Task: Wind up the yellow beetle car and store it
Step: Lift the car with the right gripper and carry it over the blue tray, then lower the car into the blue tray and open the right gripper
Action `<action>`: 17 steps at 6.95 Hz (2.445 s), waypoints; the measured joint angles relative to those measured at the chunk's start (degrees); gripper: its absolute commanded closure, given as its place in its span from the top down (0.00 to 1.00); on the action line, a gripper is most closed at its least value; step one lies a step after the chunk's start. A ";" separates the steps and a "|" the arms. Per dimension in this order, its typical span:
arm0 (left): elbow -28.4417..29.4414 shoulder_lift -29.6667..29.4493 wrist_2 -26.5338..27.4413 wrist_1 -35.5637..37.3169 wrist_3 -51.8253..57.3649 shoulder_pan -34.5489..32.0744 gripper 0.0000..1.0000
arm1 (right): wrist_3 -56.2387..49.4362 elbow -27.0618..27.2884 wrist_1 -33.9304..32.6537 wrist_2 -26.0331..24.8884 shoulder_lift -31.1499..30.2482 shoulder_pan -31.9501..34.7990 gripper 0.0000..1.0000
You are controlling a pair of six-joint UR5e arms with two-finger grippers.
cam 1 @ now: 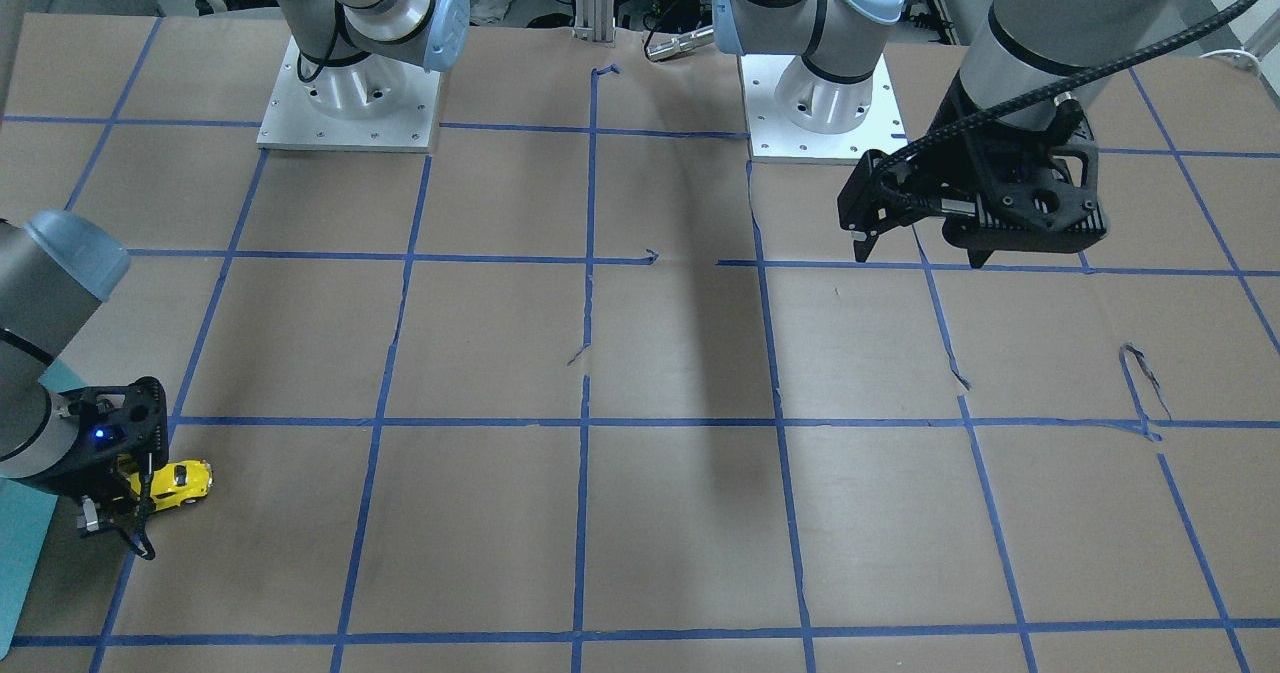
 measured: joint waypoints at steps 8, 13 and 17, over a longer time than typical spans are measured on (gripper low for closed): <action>0.07 0.09 -0.05 -0.07 -0.08 0.79 1.00 | 5.34 -14.24 10.54 1.15 -0.05 -13.23 0.00; 0.01 0.18 -0.17 -0.02 -0.06 1.33 1.00 | -2.59 -13.96 4.34 1.63 7.46 -16.48 0.47; 0.04 0.67 -0.18 0.00 0.52 1.27 1.00 | 0.70 -11.78 7.58 1.44 3.65 -16.44 1.00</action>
